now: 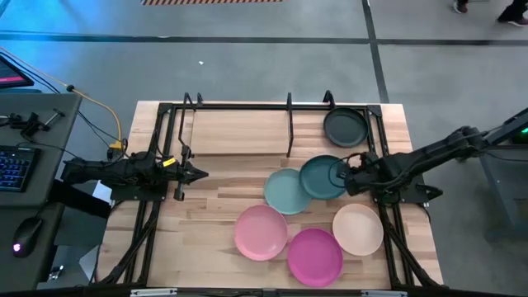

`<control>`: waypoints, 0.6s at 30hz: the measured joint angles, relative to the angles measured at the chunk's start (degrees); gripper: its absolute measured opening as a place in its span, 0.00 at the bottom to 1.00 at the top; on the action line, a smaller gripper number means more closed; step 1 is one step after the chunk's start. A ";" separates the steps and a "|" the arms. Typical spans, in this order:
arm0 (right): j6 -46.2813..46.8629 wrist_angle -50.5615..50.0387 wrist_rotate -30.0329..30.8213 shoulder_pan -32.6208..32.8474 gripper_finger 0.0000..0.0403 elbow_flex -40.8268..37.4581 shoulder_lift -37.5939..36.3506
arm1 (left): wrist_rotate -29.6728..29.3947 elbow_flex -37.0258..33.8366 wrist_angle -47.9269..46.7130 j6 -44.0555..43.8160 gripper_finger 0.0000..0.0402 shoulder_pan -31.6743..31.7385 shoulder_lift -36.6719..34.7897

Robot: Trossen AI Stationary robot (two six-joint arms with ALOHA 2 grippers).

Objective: Place and stack plates onto a shelf
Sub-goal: Put the dark green plate on the shelf

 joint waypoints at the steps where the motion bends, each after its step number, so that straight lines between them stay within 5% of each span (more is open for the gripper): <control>1: -0.91 -0.83 0.18 0.00 0.00 1.02 -0.05 | 0.00 0.00 0.00 0.00 0.00 0.02 -0.02; 10: -15.00 -0.95 -0.25 -0.02 0.00 8.37 -0.05 | 0.00 0.00 0.00 -0.01 0.00 0.01 0.00; 18: -34.47 24.94 -7.91 -0.46 0.00 9.08 4.37 | 0.00 0.00 -0.02 0.00 0.00 0.02 0.00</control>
